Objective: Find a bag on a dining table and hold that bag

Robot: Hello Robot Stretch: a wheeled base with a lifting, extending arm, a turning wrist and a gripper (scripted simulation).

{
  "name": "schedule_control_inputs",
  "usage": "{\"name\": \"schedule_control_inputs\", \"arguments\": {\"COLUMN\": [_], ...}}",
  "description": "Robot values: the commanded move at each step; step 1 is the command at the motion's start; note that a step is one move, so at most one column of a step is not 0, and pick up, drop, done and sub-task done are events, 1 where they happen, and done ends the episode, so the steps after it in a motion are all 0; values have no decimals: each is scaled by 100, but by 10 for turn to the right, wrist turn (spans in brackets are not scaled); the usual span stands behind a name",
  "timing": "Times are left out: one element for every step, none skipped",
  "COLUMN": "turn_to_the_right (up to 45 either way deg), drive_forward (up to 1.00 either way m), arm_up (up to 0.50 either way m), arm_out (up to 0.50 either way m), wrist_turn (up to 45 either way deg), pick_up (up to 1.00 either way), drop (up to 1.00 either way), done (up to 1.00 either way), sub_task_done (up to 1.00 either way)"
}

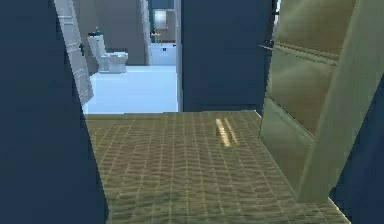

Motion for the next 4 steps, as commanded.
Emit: {"name": "schedule_control_inputs", "arguments": {"turn_to_the_right": [0,0,-360,0], "drive_forward": [100,70,0,100], "arm_up": [0,0,0,0], "arm_out": [0,0,0,0], "wrist_turn": [0,0,0,0], "pick_up": [0,0,0,0], "drop": [0,0,0,0], "done": [0,0,0,0], "sub_task_done": [0,0,0,0]}}
